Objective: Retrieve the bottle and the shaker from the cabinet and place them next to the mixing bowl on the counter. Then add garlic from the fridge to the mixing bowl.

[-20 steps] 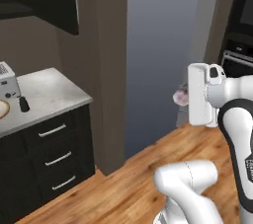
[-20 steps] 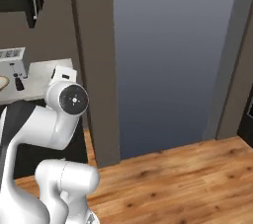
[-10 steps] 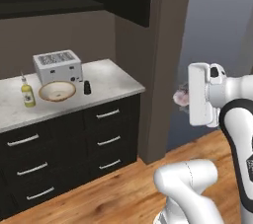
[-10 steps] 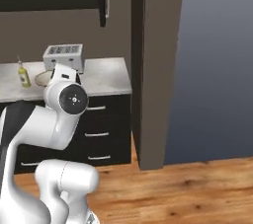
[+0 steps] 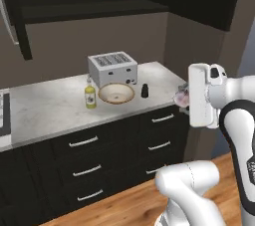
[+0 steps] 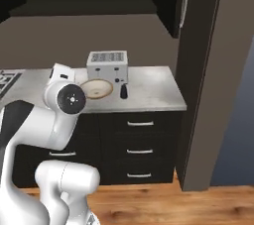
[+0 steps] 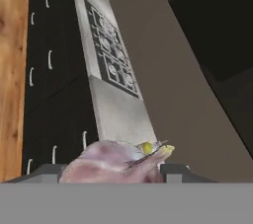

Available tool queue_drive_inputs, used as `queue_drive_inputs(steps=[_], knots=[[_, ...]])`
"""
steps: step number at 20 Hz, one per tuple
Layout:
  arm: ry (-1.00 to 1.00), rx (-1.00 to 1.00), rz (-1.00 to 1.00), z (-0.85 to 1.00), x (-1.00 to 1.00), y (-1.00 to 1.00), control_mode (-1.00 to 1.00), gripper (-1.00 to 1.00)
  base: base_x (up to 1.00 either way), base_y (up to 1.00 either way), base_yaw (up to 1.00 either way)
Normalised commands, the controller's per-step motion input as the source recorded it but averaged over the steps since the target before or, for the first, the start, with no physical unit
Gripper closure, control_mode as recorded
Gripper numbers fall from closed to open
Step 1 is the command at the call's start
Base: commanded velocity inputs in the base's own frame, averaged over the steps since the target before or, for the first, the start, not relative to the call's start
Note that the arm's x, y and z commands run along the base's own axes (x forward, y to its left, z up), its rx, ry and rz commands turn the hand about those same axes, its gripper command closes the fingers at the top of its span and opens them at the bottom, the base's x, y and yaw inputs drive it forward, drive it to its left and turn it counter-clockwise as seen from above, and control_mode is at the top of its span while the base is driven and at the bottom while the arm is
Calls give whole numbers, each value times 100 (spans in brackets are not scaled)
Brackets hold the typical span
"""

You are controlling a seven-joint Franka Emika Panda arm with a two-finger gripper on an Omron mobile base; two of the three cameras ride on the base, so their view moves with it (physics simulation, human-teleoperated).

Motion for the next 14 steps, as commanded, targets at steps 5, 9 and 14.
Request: queue_drive_inputs(steps=[5, 9, 14], knots=[[0, 0, 0, 0, 0, 0, 100, 100, 53, 39, 25], [0, 0, 0, 0, 0, 0, 100, 100, 58, -4, 24], [0, 0, 0, 0, 0, 0, 100, 100, 67, -6, 16]])
